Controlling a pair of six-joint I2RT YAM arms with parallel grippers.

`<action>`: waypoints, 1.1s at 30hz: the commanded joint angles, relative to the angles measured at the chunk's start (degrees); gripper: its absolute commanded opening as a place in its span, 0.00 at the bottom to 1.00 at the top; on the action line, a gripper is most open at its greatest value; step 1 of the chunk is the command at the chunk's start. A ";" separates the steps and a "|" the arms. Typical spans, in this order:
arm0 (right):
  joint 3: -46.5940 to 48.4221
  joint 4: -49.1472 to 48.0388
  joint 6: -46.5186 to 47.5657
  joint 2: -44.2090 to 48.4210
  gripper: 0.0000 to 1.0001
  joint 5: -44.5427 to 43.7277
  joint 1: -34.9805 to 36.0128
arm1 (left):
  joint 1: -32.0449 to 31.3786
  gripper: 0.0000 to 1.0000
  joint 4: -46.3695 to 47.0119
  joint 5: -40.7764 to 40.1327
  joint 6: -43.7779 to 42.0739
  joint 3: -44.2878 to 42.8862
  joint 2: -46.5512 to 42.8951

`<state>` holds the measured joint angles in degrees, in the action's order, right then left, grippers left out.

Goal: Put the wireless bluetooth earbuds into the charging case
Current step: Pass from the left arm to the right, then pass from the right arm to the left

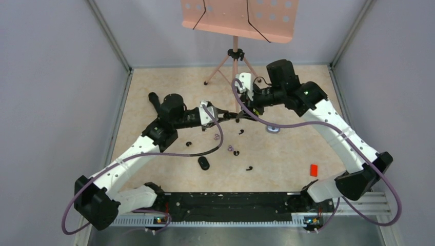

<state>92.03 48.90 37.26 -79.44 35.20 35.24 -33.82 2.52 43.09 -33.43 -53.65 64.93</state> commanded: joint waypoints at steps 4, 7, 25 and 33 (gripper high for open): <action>5.44 6.06 4.16 -3.98 0.57 3.74 0.58 | 0.57 0.00 5.82 1.02 21.76 0.92 -2.36; 6.48 8.25 4.37 -5.45 0.54 5.14 0.68 | 0.60 0.00 7.47 1.41 23.01 1.17 -2.07; 7.21 9.93 2.56 -6.11 0.00 3.16 1.49 | 0.66 0.48 8.08 -0.55 23.41 4.03 -1.78; 9.02 13.54 4.92 -7.00 0.00 1.50 1.77 | 0.72 0.52 9.87 2.84 23.15 3.75 1.72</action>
<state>98.00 61.25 40.84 -86.24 37.17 36.27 -33.17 9.17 43.92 -10.48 -49.34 64.95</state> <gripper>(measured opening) 0.124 0.514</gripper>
